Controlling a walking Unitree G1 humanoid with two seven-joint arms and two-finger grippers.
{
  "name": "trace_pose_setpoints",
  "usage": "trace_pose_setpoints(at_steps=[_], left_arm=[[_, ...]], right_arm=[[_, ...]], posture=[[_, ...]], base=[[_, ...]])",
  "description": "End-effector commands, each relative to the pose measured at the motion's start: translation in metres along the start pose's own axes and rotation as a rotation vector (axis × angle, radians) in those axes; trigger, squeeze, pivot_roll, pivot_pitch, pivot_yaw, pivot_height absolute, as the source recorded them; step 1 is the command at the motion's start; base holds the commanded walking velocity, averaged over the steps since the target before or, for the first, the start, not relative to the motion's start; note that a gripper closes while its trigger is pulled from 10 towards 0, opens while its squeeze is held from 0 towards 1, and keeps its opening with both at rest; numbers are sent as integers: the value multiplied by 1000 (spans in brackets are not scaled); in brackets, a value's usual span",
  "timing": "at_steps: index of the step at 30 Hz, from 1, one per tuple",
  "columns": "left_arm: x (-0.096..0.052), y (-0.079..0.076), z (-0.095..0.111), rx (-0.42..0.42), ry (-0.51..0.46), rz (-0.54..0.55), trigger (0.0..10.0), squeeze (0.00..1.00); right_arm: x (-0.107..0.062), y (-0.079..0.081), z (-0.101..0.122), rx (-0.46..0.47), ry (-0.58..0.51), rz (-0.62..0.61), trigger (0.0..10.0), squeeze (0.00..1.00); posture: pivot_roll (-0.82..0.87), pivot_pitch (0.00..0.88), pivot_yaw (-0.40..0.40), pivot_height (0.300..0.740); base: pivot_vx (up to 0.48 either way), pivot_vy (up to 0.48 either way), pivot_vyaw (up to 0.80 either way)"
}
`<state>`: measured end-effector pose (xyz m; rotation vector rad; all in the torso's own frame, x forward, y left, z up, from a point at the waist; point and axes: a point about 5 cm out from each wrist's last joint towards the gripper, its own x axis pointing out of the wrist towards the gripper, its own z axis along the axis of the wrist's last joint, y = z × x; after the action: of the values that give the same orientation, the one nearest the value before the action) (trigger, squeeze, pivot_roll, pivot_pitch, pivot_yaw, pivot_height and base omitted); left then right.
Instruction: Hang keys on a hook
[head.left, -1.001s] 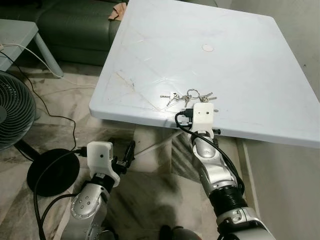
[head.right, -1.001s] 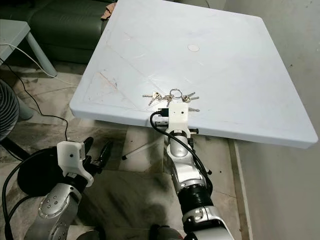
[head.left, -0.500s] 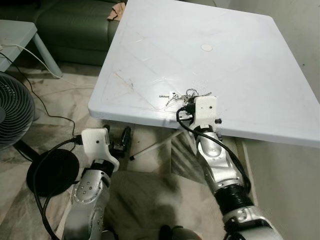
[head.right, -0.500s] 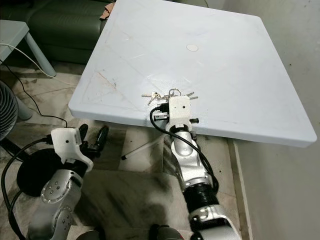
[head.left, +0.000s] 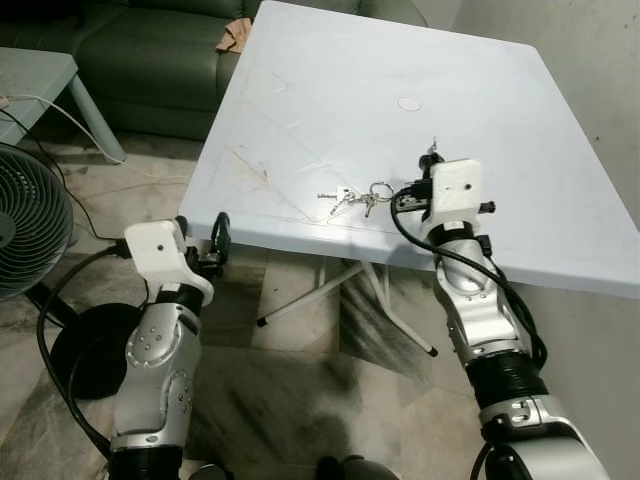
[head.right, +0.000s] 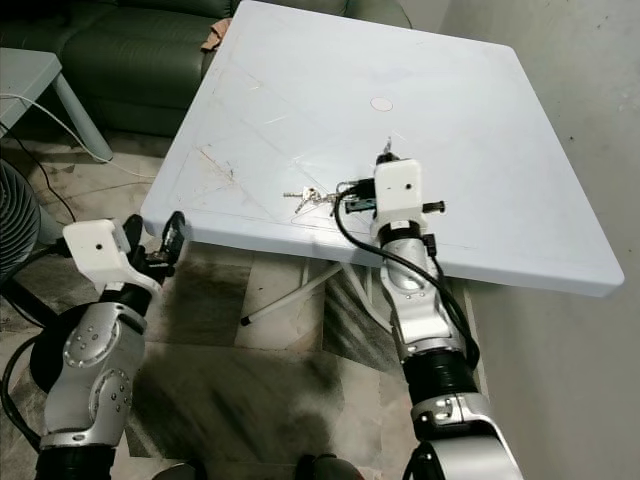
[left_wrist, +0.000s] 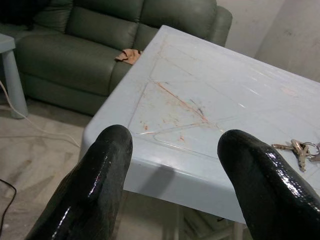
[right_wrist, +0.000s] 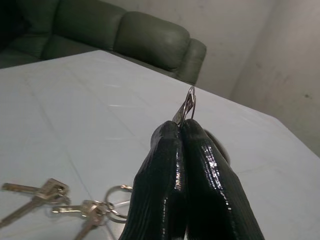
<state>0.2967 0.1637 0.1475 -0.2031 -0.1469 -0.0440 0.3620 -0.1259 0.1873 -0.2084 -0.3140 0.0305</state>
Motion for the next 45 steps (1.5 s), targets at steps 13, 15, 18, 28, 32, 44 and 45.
trace_pose_setpoints(at_steps=[13, 15, 18, 28, 32, 44, 45], left_arm=[[7, 13, 10, 34, -41, 24, 10000, 0], [5, 16, 9, 27, -44, 32, 10000, 0], [-2, 23, 1, 40, -25, 71, 10000, 0], [-23, 43, -14, 53, 16, 119, 10000, 0], [-24, 52, -8, 55, 7, 149, 10000, 0], [6, 53, 22, 124, -41, 134, 10000, 0], [8, 54, 25, 120, -48, 138, 10000, 0]], right_arm=[[-18, -1, 9, 320, -47, 188, 10000, 0], [-23, -1, 5, 316, -41, 188, 10000, 0], [-35, -2, -6, 316, -19, 200, 10000, 0], [-50, -6, -26, 370, 32, 231, 10000, 0], [-49, -6, -30, 355, 61, 232, 10000, 0], [-37, 1, -33, 319, 100, 213, 10000, 0], [-36, 2, -32, 318, 100, 223, 10000, 0]], posture=[[-86, 0, -85, 740], [-84, 0, -82, 740], [-84, 0, -73, 740], [-86, 0, -64, 740], [-84, 0, -59, 740], [-69, 0, -43, 740], [-69, 0, -42, 740]], base=[[0, 0, 0], [0, 0, 0], [0, 0, 0], [0, 0, 0], [0, 0, 0], [0, 0, -485], [0, 0, -725]])
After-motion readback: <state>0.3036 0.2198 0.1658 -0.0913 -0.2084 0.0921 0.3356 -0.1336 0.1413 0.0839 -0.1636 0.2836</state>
